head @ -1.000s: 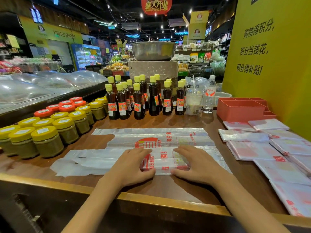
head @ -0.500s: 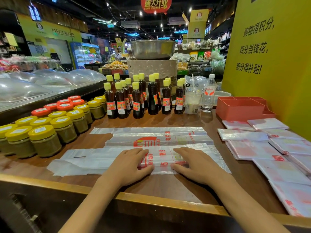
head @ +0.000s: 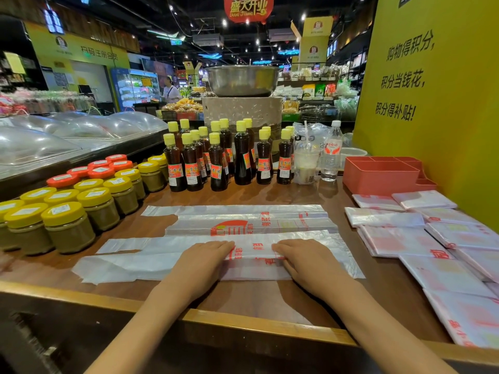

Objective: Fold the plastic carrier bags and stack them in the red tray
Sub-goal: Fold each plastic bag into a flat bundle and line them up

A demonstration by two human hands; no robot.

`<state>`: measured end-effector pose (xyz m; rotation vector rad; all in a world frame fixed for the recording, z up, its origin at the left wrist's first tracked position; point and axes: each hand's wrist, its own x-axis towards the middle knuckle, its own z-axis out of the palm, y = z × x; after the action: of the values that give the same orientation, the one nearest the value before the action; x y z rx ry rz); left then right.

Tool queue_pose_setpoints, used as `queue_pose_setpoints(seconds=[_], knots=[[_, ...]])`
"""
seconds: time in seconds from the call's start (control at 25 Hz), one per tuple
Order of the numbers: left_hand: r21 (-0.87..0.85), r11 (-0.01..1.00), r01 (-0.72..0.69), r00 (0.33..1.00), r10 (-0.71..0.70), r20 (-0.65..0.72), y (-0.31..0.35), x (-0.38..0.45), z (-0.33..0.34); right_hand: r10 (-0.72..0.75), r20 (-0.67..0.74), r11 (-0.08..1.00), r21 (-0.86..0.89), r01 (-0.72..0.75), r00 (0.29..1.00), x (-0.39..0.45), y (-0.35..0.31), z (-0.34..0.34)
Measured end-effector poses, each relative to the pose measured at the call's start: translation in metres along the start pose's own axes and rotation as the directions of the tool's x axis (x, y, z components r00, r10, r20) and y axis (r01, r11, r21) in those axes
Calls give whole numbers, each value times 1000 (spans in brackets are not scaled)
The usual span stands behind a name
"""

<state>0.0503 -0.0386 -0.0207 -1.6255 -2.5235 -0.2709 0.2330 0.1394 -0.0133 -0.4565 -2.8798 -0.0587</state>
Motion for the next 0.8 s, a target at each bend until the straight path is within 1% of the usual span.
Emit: queue_pose_setpoints(seconds=[0.08,0.16,0.24,0.28,0.36,0.44,0.52,0.56,0.64,0.68,0.8], knots=[[-4,1000,11,1000,-11,-15,-2,-2,-5,10,-11,1000,-5,-10,1000,-1,0,0],[12,998,57,998,-57,-9,-8,-5,-12,36,-23,999,1,-36,999,-3,5,1],[33,995,99,995,-100,31,-16,-9,-19,75,-35,996,41,-74,997,-7,11,0],[16,992,122,990,-123,67,-21,-12,-24,92,-32,994,56,-90,995,-10,14,-2],[-36,986,161,970,-151,191,-31,-17,-38,112,-2,992,61,-112,994,-12,17,-9],[-94,972,215,911,-165,379,-45,-20,-58,121,71,989,72,-126,990,-11,17,-22],[-120,962,244,843,-150,516,-58,-20,-81,125,192,974,164,-158,973,-5,21,-41],[-141,960,241,828,-128,546,-65,-18,-90,120,264,954,236,-184,957,-1,24,-52],[-187,944,273,820,-127,559,-75,-12,-106,81,363,929,309,-202,928,10,31,-71],[-195,935,297,816,-142,561,-81,-8,-110,69,372,927,319,-197,926,17,34,-76],[-169,921,350,808,-206,552,-95,7,-110,96,301,940,286,-186,949,38,42,-73]])
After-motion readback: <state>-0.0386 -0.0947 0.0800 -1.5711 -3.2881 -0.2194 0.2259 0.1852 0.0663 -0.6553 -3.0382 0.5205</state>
